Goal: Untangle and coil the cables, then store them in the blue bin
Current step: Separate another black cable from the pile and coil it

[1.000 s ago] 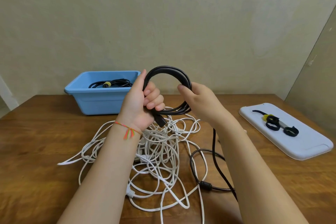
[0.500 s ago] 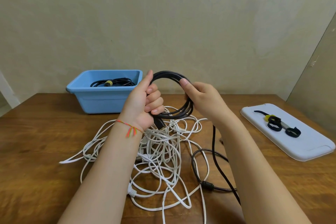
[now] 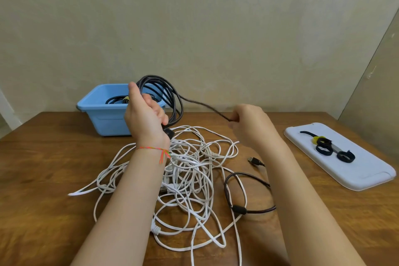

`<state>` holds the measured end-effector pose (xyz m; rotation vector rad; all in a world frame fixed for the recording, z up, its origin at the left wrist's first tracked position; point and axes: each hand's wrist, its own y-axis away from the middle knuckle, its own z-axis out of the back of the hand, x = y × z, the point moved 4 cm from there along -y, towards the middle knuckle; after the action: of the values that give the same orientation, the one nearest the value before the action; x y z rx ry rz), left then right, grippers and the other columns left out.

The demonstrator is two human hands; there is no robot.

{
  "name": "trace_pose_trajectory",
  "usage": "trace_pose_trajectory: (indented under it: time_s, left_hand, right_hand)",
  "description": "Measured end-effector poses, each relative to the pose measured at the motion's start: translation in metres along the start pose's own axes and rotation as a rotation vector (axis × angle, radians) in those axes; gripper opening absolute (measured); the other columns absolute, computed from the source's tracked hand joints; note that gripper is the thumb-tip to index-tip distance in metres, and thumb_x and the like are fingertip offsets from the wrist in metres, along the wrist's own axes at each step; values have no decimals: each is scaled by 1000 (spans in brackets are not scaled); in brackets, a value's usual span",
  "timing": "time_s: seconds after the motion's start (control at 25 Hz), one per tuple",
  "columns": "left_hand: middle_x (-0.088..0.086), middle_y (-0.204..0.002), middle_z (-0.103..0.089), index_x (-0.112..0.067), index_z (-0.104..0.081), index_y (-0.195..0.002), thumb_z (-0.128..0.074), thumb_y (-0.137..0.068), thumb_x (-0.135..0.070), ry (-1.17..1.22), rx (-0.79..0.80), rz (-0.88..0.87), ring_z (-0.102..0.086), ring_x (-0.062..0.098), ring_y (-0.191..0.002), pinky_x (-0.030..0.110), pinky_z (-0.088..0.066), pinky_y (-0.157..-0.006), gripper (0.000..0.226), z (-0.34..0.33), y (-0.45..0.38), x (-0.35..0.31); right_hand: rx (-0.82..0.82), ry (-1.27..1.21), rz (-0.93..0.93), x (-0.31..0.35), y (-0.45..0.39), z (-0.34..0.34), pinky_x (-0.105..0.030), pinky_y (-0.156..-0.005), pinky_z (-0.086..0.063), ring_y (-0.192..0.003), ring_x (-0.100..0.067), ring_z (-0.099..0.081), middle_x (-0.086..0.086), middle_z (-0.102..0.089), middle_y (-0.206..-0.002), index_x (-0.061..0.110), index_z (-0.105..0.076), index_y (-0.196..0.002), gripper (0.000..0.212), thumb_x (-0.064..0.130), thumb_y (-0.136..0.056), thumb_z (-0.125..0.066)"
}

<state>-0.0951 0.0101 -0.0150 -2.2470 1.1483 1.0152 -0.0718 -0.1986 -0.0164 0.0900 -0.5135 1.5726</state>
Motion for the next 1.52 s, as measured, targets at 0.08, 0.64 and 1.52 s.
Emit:
trace_pose_trajectory:
  time_s: [0.08,0.64,1.52]
  left_hand:
    - [-5,-46,-25,-21,-39,-62,-39,-103,-42,7,119,4,-20,14,-41,27,-19,-45,46,-9,8,1]
    - [-2,-62,-51,-18,-49,-68,-41,-104,-47,-773,623,-92,-45,16,-57,32,-36,-60,46,-35,36,35]
    - [-7,-40,-19,-20,-36,-57,-43,-98,-53,-164,815,482,-17,5,-29,19,-19,-32,53,-30,30,29]
  right_hand:
    - [60,192,60,9,6,-3,-32,-61,-48,-80,-27,-61,-6,-65,-93,14,-64,-94,16,5,-92,-52]
    - [267,-155,466,53,52,47,-15,-51,-32,-53,-6,-46,6,-56,-61,20,-71,-84,3,21,-82,-69]
    - [347,-911,193,21,25,34,-41,-87,-57,-85,-23,-72,-7,-73,-88,7,-66,-106,54,58,-92,-54]
